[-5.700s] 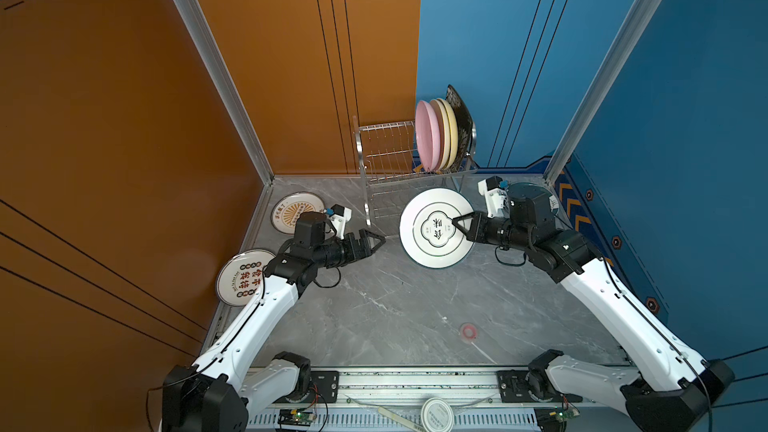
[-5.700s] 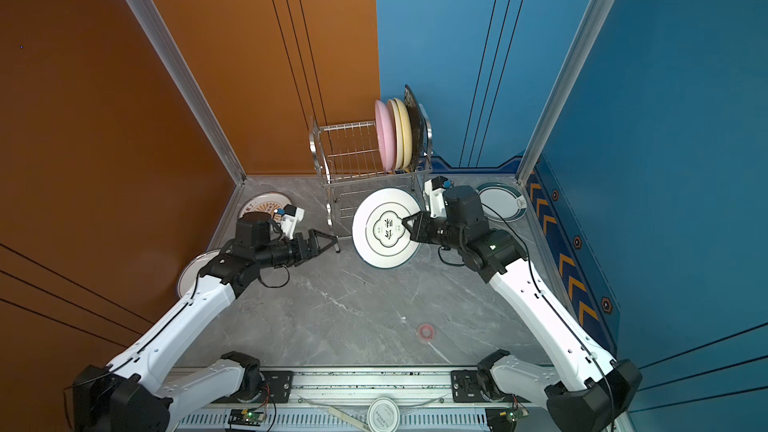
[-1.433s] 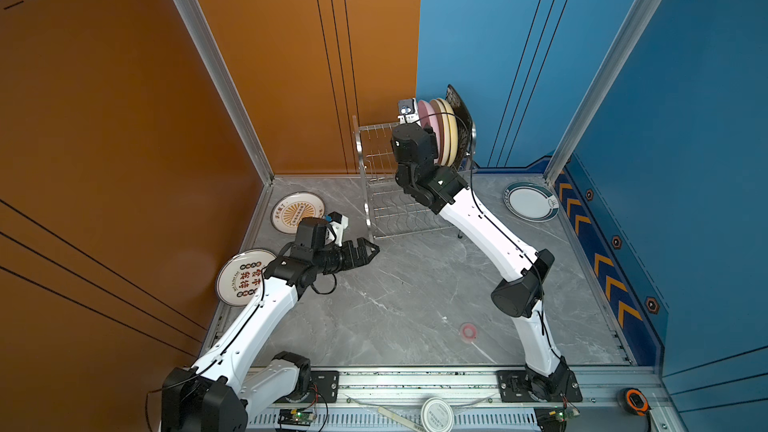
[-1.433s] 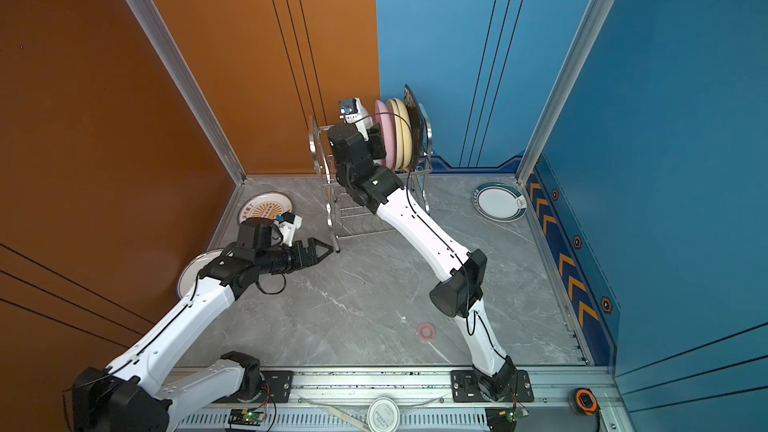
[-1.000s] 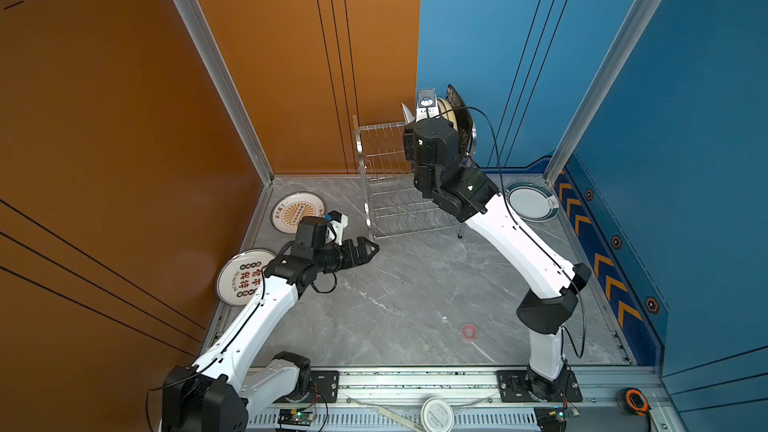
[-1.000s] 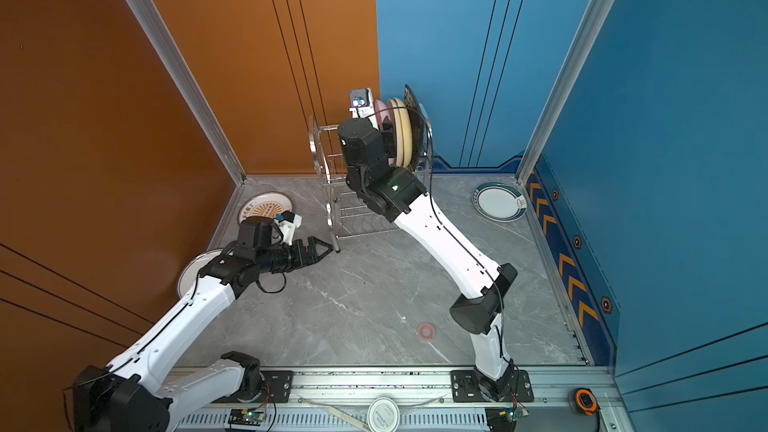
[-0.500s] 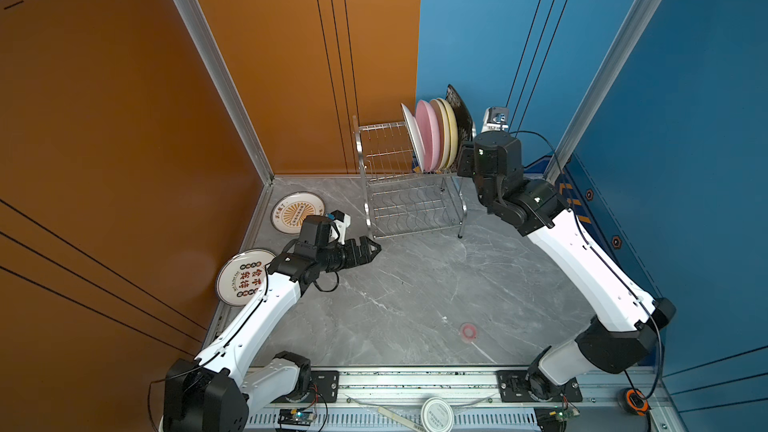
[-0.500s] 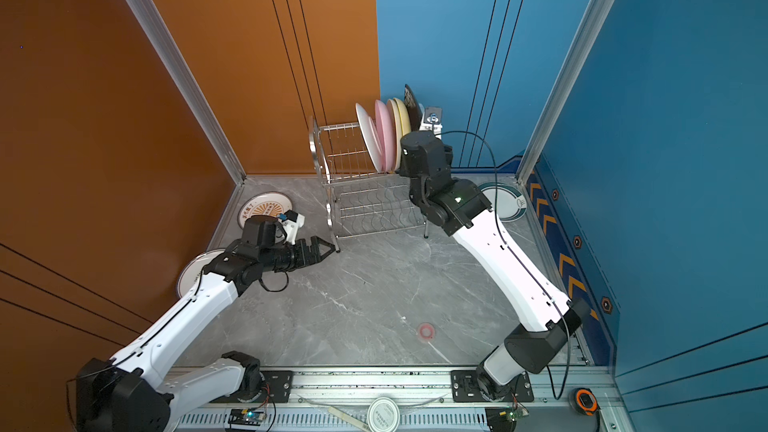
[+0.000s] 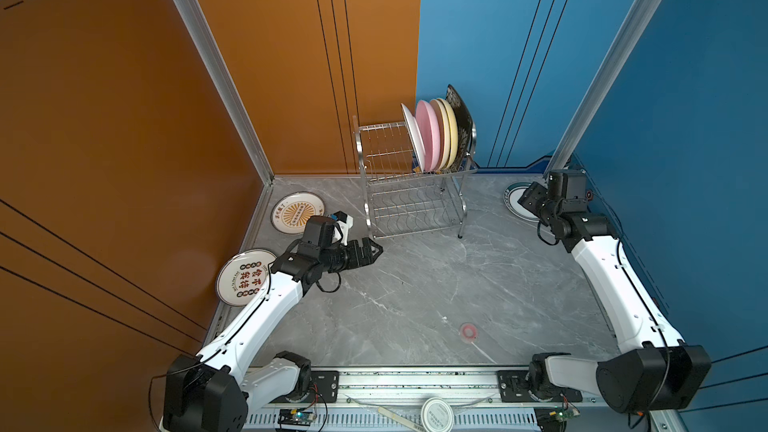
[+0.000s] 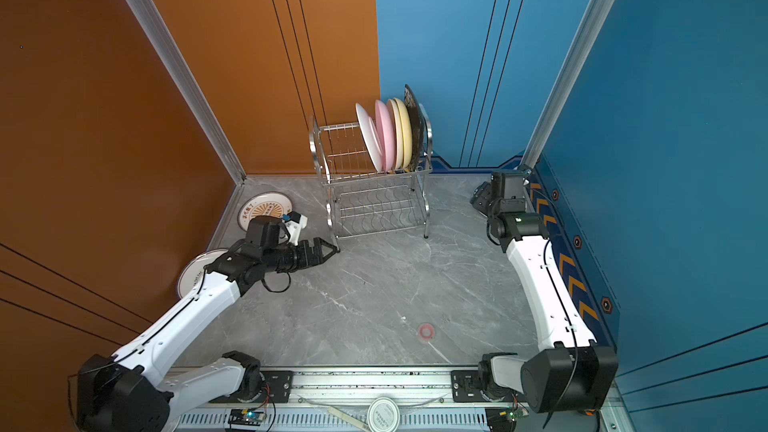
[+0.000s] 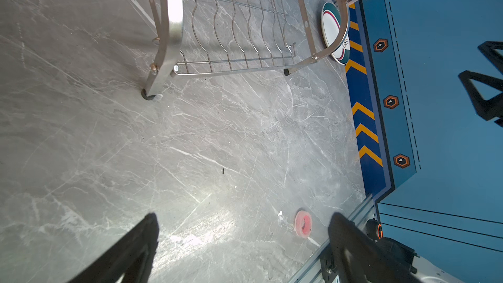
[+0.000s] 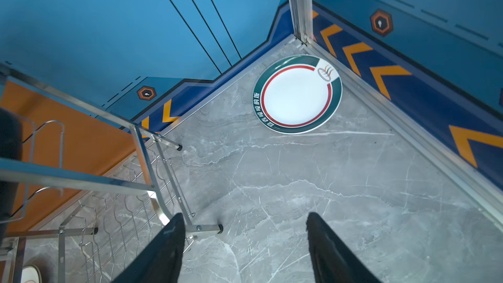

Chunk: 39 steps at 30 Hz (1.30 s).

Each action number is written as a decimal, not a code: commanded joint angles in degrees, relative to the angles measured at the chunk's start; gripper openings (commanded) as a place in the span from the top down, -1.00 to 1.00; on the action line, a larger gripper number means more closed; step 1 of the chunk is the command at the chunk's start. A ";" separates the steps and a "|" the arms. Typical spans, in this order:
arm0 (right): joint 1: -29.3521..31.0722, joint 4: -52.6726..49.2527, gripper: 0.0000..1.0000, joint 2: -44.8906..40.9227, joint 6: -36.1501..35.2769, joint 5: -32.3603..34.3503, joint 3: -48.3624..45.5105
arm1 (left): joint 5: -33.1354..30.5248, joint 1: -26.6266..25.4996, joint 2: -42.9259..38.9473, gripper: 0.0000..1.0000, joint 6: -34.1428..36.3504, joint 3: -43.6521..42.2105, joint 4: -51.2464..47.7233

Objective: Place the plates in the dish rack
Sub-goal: 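Open the right gripper and lift it away from the rack, then move the right gripper to the green-rimmed plate's edge and grip it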

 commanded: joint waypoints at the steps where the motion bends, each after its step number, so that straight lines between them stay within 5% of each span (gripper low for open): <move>1: -5.52 6.07 -0.44 0.84 3.50 -10.10 -2.96 | -1.57 -0.99 0.68 -0.96 -0.33 1.28 -0.56; 19: -22.73 27.08 -0.44 24.65 10.48 -28.64 -7.13 | -2.92 -2.63 1.40 -0.96 -2.14 0.25 0.76; 39: -25.37 39.26 -0.20 42.20 20.11 -35.84 -1.28 | -2.85 -2.99 4.57 -0.96 -2.86 0.98 2.44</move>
